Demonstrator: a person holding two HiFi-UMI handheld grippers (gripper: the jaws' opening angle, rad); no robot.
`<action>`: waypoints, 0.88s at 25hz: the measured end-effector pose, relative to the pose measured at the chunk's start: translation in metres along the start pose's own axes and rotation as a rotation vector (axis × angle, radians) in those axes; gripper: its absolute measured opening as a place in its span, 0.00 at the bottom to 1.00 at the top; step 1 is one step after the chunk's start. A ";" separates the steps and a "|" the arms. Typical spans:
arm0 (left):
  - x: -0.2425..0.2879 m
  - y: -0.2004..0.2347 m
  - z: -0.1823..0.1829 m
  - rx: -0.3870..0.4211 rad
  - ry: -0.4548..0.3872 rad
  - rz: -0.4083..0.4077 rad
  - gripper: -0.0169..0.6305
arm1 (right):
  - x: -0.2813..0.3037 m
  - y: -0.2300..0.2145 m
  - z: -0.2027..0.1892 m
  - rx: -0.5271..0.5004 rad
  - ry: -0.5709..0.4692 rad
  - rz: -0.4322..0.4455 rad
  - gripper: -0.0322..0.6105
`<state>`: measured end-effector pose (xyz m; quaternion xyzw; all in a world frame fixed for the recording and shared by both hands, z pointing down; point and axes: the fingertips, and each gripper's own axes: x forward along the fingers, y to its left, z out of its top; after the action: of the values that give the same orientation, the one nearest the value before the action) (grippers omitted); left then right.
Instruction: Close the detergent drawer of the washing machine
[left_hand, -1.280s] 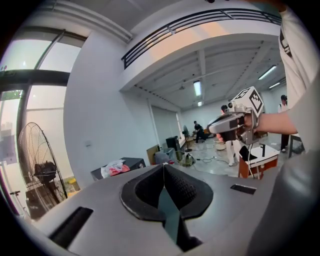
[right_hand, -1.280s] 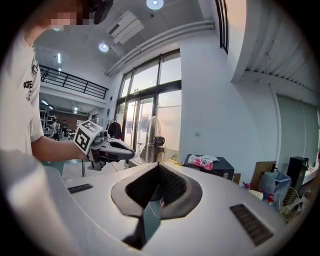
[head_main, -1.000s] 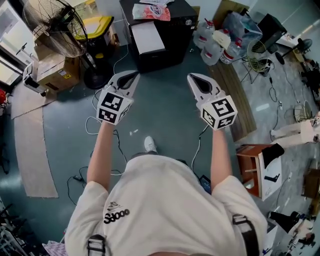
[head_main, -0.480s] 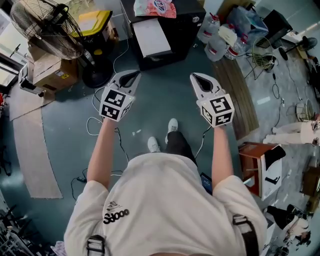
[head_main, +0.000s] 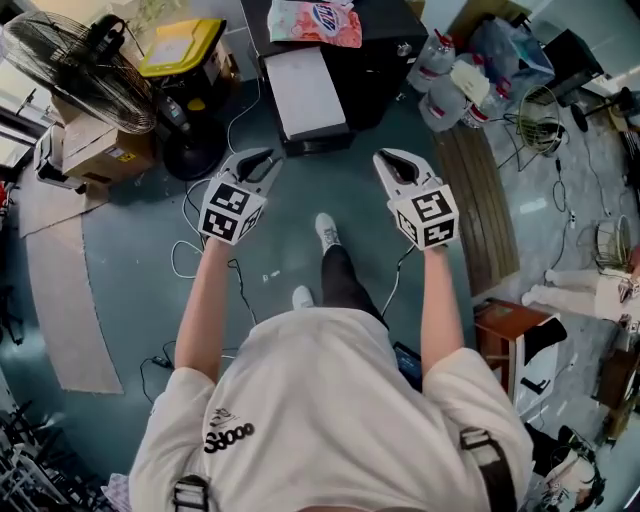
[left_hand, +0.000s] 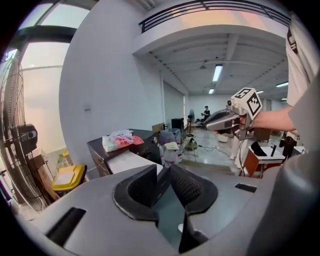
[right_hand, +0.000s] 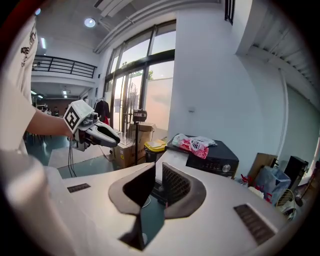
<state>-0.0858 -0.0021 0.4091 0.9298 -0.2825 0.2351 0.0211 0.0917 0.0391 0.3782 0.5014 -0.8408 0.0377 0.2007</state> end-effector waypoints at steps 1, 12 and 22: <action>0.010 0.007 -0.003 -0.008 0.012 0.004 0.17 | 0.012 -0.007 -0.004 -0.005 0.014 0.015 0.10; 0.113 0.052 -0.072 -0.071 0.198 -0.064 0.18 | 0.127 -0.058 -0.082 0.001 0.188 0.118 0.17; 0.161 0.054 -0.135 -0.066 0.353 -0.137 0.23 | 0.184 -0.058 -0.141 0.013 0.324 0.220 0.28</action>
<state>-0.0545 -0.1076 0.5963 0.8898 -0.2182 0.3833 0.1168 0.1070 -0.1046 0.5680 0.3951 -0.8470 0.1451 0.3247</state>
